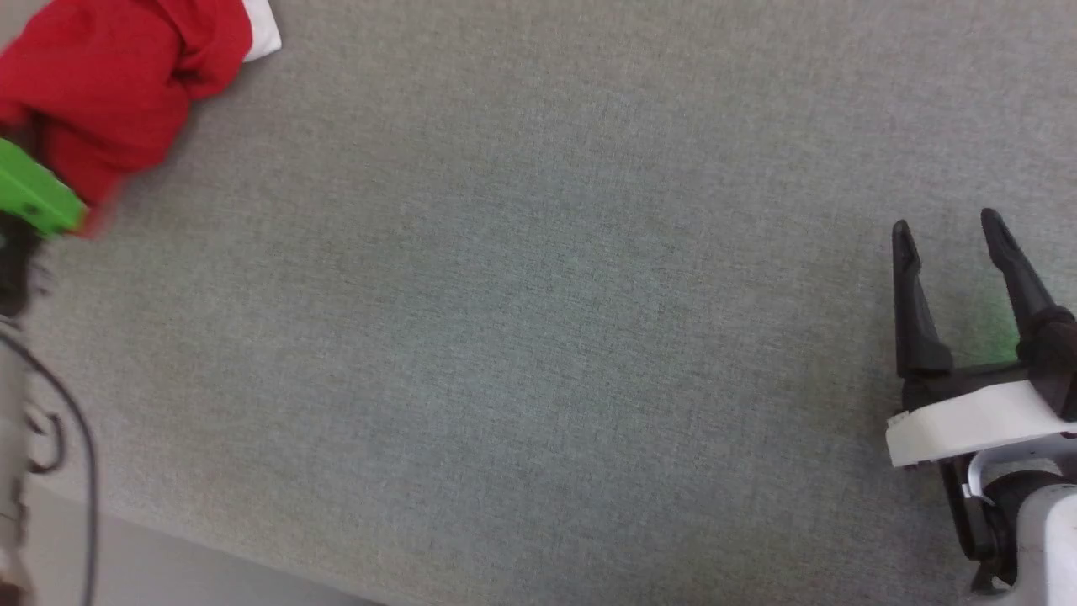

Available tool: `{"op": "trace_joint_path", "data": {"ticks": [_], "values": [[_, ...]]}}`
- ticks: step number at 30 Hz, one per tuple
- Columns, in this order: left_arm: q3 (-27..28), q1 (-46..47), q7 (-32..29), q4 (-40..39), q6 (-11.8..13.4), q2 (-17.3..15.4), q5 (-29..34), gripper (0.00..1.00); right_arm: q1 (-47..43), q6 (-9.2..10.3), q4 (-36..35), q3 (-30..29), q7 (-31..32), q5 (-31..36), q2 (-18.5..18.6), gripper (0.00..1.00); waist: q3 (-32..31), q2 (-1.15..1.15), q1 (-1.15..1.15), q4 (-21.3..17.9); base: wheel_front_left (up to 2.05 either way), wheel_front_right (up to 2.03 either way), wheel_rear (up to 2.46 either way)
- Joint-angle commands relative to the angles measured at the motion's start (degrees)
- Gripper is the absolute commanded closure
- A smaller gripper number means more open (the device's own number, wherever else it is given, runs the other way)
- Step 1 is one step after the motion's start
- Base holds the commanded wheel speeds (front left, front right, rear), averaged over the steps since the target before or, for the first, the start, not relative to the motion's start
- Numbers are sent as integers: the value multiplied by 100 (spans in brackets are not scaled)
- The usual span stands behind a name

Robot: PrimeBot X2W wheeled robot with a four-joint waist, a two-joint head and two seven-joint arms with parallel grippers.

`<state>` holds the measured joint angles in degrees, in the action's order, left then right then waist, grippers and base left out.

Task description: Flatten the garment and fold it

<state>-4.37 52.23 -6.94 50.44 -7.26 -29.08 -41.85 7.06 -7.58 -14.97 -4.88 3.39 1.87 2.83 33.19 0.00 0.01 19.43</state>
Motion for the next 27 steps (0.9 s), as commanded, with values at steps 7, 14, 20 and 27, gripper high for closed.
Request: {"op": "trace_joint_path", "data": {"ticks": [7,14,20,27], "values": [[-376,983,534,-902,-23,-411,-74,100,2,9,652,140,-494,-475,5,0,-1057,0,-1,-349,0,0,0],[-936,1890,-105,-2308,-23,-534,-236,100,-168,9,1304,216,-980,-941,5,0,-1724,0,-1,-960,0,0,0],[-1367,1994,-885,-2977,20,-144,-420,100,-290,9,1727,180,-1313,-1201,5,0,-2084,0,-1,-1479,0,0,0],[-1954,781,-1390,-3519,244,575,-810,100,-393,9,1991,59,-1507,-1322,5,0,-2269,0,-1,-1842,0,0,0]]}}
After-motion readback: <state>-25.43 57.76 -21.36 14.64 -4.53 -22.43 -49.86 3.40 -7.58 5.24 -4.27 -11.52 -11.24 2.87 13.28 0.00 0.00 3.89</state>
